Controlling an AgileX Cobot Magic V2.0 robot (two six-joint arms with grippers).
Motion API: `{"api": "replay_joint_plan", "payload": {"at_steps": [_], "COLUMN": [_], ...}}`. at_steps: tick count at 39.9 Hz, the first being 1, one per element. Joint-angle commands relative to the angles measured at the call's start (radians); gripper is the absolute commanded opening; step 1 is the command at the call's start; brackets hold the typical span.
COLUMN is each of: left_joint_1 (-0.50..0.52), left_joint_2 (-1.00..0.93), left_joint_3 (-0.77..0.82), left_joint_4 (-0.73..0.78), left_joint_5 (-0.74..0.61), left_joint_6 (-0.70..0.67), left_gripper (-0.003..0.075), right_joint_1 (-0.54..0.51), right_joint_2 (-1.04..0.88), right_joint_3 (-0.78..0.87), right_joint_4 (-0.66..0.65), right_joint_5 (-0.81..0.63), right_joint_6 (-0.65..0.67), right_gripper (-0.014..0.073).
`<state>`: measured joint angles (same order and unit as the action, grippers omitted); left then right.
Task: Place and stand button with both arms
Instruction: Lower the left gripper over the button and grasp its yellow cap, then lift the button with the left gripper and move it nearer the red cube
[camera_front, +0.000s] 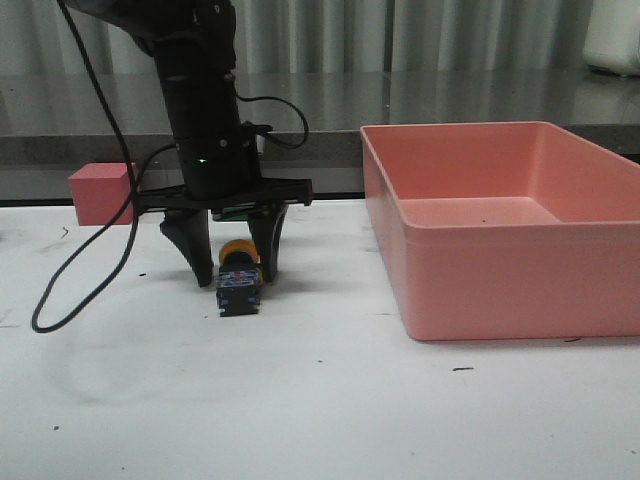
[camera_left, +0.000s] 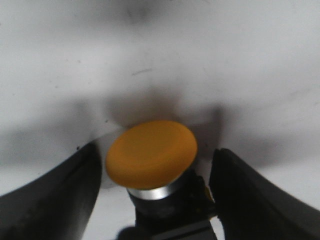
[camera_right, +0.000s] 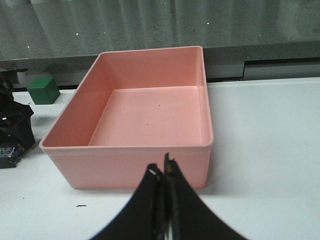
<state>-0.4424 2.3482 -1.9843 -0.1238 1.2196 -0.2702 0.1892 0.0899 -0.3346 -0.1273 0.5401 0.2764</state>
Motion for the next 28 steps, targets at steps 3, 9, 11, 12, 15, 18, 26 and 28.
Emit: {"api": "replay_joint_plan", "payload": {"at_steps": [3, 9, 11, 12, 15, 18, 26, 28], "left_joint_1": [-0.004, -0.004, -0.004, -0.004, -0.004, -0.004, -0.004, -0.004], "left_joint_2": [-0.062, -0.062, -0.062, -0.062, -0.062, -0.062, -0.071, -0.085], "left_joint_3": [-0.031, -0.034, -0.037, -0.038, -0.047, -0.063, -0.114, -0.114], "left_joint_4": [-0.009, -0.009, -0.009, -0.009, -0.009, -0.009, -0.009, -0.009], "left_joint_5": [0.041, 0.041, 0.041, 0.041, 0.041, 0.041, 0.041, 0.041], "left_joint_6": [-0.006, -0.005, -0.003, -0.003, 0.023, 0.025, 0.045, 0.057], "left_gripper": [0.0428, 0.0309, 0.0262, 0.0243, 0.0189, 0.0158, 0.0146, 0.0146], "right_joint_1": [-0.004, -0.004, -0.004, -0.004, -0.004, -0.004, -0.004, -0.004], "right_joint_2": [0.009, 0.009, 0.009, 0.009, 0.009, 0.009, 0.009, 0.009], "right_joint_3": [-0.028, -0.028, -0.028, -0.028, -0.028, -0.028, -0.028, -0.028], "right_joint_4": [-0.017, -0.017, -0.017, -0.017, -0.017, -0.017, -0.017, -0.017], "right_joint_5": [-0.076, -0.076, -0.076, -0.076, -0.076, -0.076, -0.076, -0.076], "right_joint_6": [-0.009, -0.009, -0.009, -0.009, -0.009, -0.009, -0.009, -0.009], "right_gripper": [-0.007, -0.007, -0.007, -0.007, -0.007, -0.007, -0.007, -0.007]}}
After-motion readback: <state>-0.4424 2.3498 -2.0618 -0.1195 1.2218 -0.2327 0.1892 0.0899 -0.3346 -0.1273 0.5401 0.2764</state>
